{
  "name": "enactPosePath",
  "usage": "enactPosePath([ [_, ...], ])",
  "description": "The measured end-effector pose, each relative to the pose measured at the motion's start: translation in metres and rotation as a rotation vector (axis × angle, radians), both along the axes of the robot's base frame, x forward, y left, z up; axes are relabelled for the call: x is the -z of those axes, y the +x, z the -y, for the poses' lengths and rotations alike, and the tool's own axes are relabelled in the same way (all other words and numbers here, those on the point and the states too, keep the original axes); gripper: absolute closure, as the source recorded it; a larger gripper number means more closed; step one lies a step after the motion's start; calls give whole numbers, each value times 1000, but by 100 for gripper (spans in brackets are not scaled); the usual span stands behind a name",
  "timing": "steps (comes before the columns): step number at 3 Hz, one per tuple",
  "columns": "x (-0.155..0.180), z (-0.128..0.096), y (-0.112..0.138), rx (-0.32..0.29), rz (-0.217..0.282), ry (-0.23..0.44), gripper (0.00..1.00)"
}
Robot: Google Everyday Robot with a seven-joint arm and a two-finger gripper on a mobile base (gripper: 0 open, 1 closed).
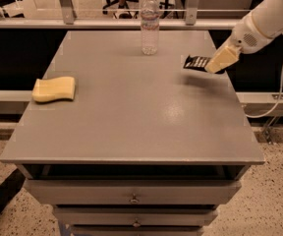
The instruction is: Move rxbar chocolate near water bottle
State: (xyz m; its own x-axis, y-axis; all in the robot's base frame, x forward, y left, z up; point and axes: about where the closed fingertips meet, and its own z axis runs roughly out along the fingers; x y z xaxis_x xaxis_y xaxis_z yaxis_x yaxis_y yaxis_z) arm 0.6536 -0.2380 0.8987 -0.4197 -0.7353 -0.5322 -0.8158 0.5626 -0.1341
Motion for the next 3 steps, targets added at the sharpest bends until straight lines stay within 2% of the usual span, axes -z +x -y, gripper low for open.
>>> enactPosePath([
  [1,-7,-14,44,-3,34,35,100],
  [2,-12,-35,74,-17,54,65,100],
  [3,-10,-57,89,-48,54,88,100],
])
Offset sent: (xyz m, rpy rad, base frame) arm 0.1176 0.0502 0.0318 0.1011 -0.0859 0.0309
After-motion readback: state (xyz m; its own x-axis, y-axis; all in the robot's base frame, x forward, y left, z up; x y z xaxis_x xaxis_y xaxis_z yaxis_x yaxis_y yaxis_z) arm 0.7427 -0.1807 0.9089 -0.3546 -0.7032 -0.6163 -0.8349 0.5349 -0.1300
